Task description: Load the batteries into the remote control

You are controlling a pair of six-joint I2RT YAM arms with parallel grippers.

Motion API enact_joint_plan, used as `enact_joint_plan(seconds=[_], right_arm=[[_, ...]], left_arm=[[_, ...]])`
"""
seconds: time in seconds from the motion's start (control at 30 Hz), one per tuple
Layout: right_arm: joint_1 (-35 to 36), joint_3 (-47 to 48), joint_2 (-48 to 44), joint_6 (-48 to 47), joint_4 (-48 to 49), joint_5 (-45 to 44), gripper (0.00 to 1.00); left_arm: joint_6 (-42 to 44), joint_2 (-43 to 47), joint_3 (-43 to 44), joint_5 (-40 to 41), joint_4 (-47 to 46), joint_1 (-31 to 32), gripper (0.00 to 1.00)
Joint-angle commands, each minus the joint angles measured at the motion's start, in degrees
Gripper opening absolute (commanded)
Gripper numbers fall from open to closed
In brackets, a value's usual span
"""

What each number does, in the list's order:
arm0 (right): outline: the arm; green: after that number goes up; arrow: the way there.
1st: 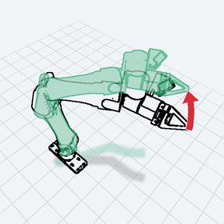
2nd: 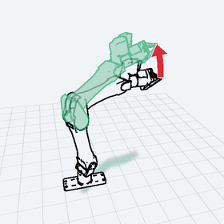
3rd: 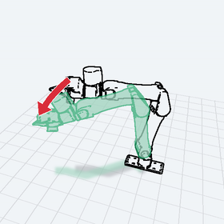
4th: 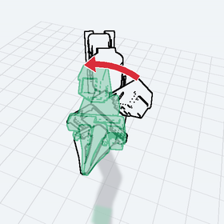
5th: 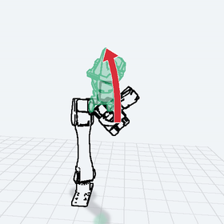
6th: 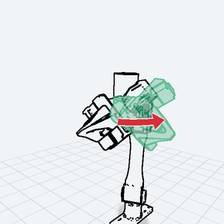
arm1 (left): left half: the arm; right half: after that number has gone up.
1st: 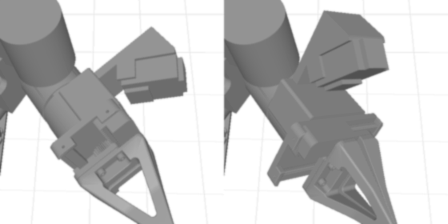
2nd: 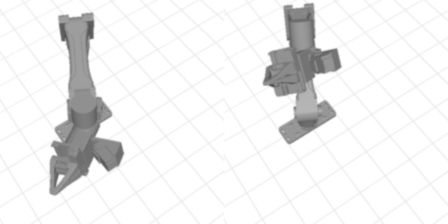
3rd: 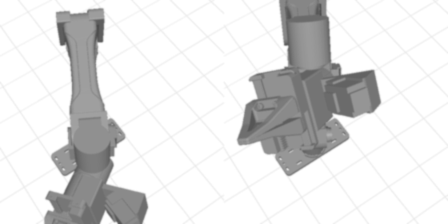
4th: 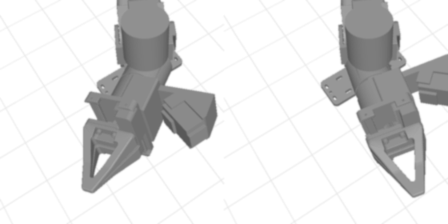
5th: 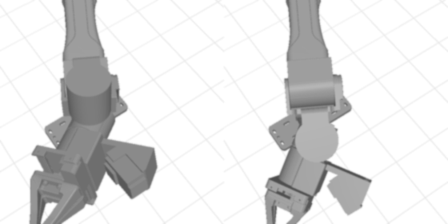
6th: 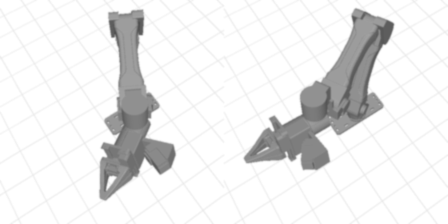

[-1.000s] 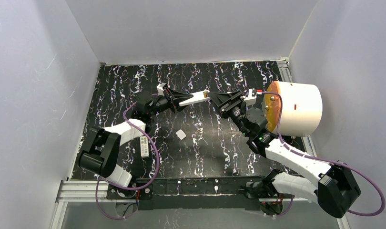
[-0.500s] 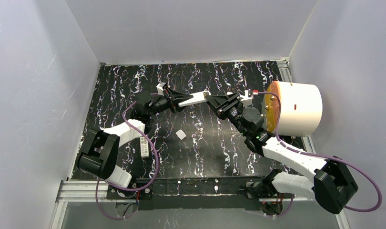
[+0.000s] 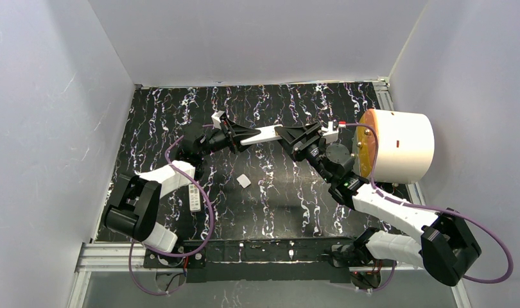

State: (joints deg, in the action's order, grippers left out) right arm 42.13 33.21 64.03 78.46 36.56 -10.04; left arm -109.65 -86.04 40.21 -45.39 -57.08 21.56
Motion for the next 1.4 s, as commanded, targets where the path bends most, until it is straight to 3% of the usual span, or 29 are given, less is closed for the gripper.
enact_joint_plan(seconds=[0.0, 0.1, 0.77, 0.93, 1.0, 1.1, 1.2, 1.37], right_arm=[[-0.11, 0.44, -0.71, 0.36, 4.32, 0.01, 0.82], [-0.12, 0.26, -1.03, 0.57, 4.08, -0.32, 0.82], [-0.95, 2.62, 2.56, 3.61, -0.25, 1.46, 0.36], [-1.06, 3.37, 3.72, 3.65, -0.8, 2.78, 0.31], [-1.14, 3.25, 3.61, 3.52, -0.68, 3.08, 0.35], [-1.42, 2.61, 2.42, 2.49, -0.34, 3.45, 0.68], [-1.84, 1.02, -0.05, -0.07, 1.22, 3.96, 0.87], [-4.45, -1.54, -3.53, -2.83, 3.34, 8.29, 0.88]], left_arm=[[1.1, 2.15, 0.49, -1.08, -2.16, -0.03, 0.0], [1.16, 2.1, 0.5, -1.06, -2.11, -0.03, 0.0], [3.94, 4.38, 0.99, -4.5, -2.16, 0.0, 0.0], [4.99, 4.48, 1.89, -4.97, -2.16, -0.01, 0.0], [5.99, 4.39, 2.41, -4.93, -2.15, 0.04, 0.0], [8.97, 4.18, 3.08, -4.88, -0.96, -0.13, 0.0], [12.87, 4.0, 3.21, -5.02, 1.35, -0.75, 0.0], [17.44, 3.07, 4.07, -8.12, 2.06, -3.28, 0.0]])
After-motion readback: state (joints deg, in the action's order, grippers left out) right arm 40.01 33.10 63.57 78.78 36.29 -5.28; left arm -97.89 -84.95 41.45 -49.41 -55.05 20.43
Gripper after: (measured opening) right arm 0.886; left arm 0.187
